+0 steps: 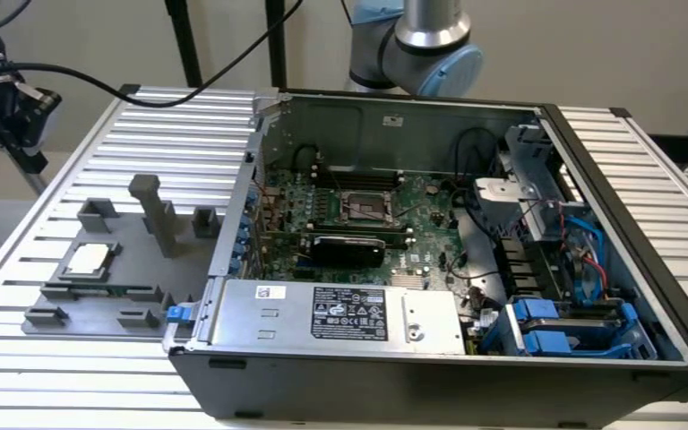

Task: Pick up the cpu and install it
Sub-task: 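Pick up the cpu and move it towards the insertion slot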

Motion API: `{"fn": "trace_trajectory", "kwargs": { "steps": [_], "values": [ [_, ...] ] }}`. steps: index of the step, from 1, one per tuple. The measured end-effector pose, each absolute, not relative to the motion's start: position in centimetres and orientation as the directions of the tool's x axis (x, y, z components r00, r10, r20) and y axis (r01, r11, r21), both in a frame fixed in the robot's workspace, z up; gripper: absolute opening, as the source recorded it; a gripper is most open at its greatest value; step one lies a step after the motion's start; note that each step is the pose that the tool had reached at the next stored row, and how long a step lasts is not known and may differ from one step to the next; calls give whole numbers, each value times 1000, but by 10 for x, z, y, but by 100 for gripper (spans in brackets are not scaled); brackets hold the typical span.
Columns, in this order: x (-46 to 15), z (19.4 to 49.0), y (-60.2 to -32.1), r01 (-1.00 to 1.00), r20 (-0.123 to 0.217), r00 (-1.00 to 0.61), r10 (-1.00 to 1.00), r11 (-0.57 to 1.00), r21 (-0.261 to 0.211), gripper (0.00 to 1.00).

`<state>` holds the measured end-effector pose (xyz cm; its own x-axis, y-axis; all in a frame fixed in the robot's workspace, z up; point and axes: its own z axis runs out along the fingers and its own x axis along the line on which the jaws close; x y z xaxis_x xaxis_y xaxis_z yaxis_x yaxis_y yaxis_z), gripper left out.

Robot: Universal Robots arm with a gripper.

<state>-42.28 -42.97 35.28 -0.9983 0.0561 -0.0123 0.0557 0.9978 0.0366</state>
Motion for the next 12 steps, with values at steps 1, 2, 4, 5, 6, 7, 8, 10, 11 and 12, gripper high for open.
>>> {"fn": "trace_trajectory", "kwargs": {
  "steps": [1, 2, 4, 5, 6, 7, 8, 10, 11, 12],
  "values": [
    [-423, 353, -430, 56, -12, -998, 56, 998, 37, 12],
    [-423, 353, -430, 56, -12, -998, 56, 998, 37, 17],
    [-423, 353, -430, 56, -12, -998, 56, 998, 37, 24],
    [-423, 353, -430, 56, -12, -998, 56, 998, 37, 30],
    [-423, 352, -430, 56, -11, -998, 56, 998, 37, 36],
    [-423, 352, -430, 56, -10, -998, 56, 998, 37, 42],
    [-423, 352, -430, 56, -10, -998, 56, 998, 36, 42],
    [-423, 350, -430, 56, -8, -998, 56, 998, 36, 47],
    [-423, 349, -430, 56, -6, -998, 56, 998, 36, 53],
    [-423, 348, -430, 56, -5, -998, 56, 998, 36, 59]
  ]
}}
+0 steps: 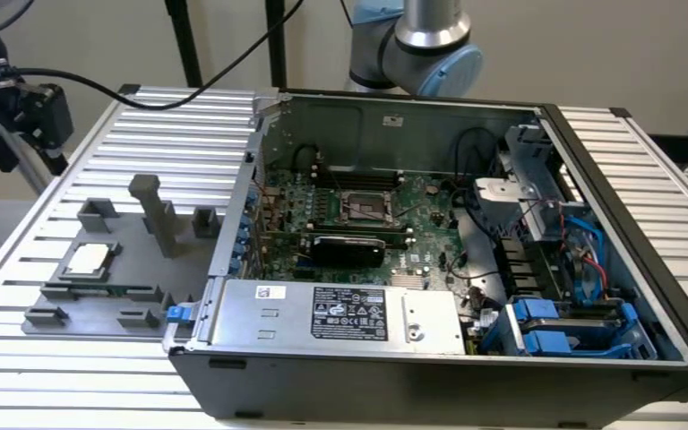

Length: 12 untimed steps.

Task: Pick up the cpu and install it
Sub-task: 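Pick up the cpu and move it towards the insertion slot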

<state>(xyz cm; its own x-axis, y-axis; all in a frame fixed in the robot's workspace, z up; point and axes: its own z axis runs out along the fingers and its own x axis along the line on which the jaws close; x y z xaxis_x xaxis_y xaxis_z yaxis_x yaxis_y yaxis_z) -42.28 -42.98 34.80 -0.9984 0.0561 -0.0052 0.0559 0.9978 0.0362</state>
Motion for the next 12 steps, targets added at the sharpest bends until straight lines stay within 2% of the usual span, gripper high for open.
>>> {"fn": "trace_trajectory", "kwargs": {
  "steps": [1, 2, 3, 12],
  "values": [
    [-423, 346, -430, 56, -4, -998, 56, 998, 36, 65],
    [-423, 344, -430, 56, -3, -998, 56, 998, 36, 65],
    [-423, 342, -430, 56, -2, -998, 56, 998, 36, 71],
    [-423, 326, -431, 51, 0, -999, 51, 998, 36, 71]
  ]
}}
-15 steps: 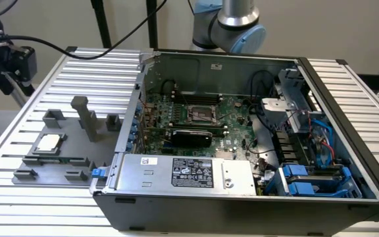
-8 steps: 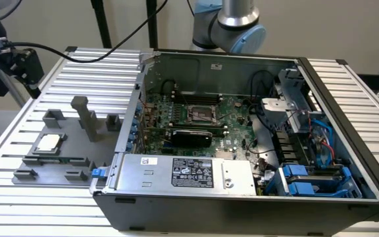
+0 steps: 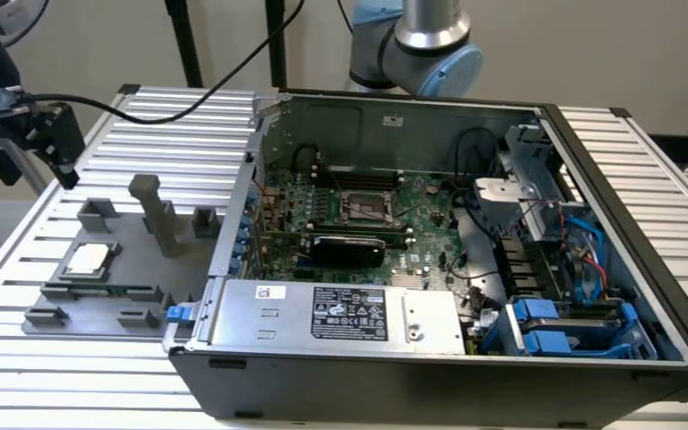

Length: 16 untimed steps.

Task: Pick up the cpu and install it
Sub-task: 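Pick up the cpu and move it towards the insertion slot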

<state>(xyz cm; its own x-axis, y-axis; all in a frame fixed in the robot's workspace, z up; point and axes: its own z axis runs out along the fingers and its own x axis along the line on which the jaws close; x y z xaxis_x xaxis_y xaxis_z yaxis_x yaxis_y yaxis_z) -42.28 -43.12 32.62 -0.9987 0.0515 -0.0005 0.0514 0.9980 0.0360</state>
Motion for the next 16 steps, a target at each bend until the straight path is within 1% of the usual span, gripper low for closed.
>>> {"fn": "trace_trajectory", "kwargs": {
  "steps": [16],
  "values": [
    [-423, 297, -433, 34, -1, -999, 34, 999, 36, 71]
  ]
}}
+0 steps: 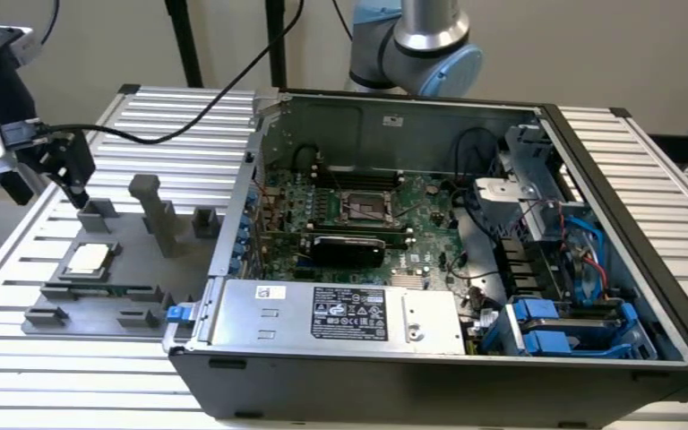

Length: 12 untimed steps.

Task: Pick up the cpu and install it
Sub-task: 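Pick up the cpu and move it towards the insertion slot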

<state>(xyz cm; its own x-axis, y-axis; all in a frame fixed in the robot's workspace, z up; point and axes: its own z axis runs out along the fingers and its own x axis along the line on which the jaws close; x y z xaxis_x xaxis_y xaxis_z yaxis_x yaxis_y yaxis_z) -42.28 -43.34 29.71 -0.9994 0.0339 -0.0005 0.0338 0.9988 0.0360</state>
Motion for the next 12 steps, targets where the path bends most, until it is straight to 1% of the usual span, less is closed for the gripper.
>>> {"fn": "trace_trajectory", "kwargs": {
  "steps": [12],
  "values": [
    [-422, 275, -433, 32, -1, -999, 32, 999, 36, 71]
  ]
}}
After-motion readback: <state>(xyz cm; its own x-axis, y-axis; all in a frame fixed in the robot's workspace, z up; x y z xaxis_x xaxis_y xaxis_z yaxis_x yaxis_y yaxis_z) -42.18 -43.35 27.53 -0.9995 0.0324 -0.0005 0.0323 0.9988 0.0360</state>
